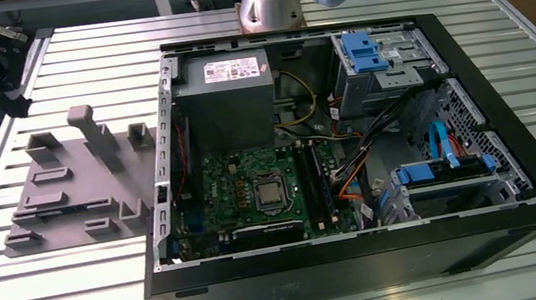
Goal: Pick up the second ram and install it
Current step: 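Reach for the second ram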
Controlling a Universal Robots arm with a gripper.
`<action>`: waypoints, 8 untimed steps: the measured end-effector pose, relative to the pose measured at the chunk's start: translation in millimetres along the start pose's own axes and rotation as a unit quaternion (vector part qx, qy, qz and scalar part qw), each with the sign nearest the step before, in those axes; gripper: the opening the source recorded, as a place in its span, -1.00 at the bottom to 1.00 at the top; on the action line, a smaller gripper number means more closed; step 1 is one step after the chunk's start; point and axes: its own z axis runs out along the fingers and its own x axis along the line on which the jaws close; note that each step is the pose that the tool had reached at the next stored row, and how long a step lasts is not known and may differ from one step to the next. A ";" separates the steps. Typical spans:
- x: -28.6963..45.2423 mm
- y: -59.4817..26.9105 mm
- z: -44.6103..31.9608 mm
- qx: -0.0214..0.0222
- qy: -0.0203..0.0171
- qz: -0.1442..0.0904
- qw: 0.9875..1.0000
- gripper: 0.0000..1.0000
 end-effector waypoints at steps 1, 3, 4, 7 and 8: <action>2.2 -0.5 0.4 0.000 0.000 0.000 1.000 -0.79; 7.2 -1.5 0.9 0.000 0.000 0.000 1.000 -0.79; 9.5 -2.0 1.1 0.000 0.000 0.000 1.000 -0.79; 17.5 -3.3 1.6 0.000 0.000 0.000 1.000 -0.79; 21.0 -3.8 1.8 0.000 0.000 0.000 1.000 -0.79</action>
